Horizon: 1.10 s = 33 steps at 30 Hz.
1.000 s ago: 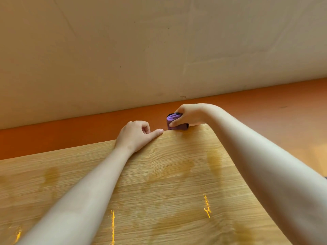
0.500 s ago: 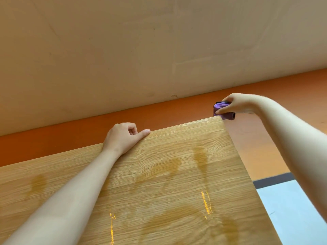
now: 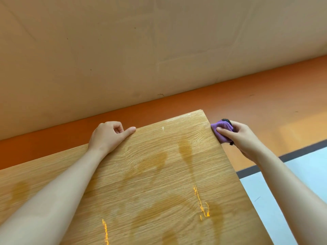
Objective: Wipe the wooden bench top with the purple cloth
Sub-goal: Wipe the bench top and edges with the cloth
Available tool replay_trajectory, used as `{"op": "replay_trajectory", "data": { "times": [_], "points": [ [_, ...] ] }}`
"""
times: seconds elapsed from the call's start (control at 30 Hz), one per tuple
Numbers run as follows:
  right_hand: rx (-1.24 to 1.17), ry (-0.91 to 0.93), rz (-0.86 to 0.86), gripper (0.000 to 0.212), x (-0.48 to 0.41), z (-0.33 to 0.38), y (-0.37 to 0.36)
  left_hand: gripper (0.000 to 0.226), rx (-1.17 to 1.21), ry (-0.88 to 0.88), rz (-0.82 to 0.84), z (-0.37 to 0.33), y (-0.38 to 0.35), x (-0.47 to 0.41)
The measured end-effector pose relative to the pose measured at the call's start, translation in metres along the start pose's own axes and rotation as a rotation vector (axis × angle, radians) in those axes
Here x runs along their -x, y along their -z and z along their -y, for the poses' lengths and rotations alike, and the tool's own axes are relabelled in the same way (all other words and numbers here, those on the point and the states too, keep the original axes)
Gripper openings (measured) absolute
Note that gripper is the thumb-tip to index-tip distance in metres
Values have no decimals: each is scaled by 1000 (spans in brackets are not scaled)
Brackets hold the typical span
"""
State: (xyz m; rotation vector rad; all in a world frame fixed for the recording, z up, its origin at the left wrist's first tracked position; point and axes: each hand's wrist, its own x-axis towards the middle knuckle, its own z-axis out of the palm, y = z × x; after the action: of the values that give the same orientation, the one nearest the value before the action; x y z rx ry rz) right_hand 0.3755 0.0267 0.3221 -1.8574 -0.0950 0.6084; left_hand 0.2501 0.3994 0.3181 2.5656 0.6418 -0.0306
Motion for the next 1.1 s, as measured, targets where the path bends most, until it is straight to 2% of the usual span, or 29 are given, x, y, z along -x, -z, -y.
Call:
{"op": "replay_trajectory", "data": {
  "times": [0.17, 0.37, 0.5, 0.6, 0.8, 0.93, 1.1],
  "points": [
    [-36, 20, -37, 8, 27, -6, -4, 53, 7, -3, -1, 0, -1, 0],
    [-66, 111, -133, 13, -50, 23, -28, 53, -5, -4, -15, 4, -3, -3],
    [-93, 89, -139, 21, -74, 20, -31, 53, -3, -8, -27, 5, -3, -3],
    [-116, 78, -139, 24, -55, 12, -28, 53, -7, -17, -21, 4, -3, -2],
    [-107, 37, -132, 9, 28, -11, -15, 52, -12, -17, -11, 2, 0, 0],
    [-91, -23, -156, 13, 85, -32, -6, 53, -16, -36, -5, -1, 1, 3],
    [-61, -28, -186, 11, 88, -28, -6, 55, -18, -14, 1, -1, 0, 4]
  ]
}}
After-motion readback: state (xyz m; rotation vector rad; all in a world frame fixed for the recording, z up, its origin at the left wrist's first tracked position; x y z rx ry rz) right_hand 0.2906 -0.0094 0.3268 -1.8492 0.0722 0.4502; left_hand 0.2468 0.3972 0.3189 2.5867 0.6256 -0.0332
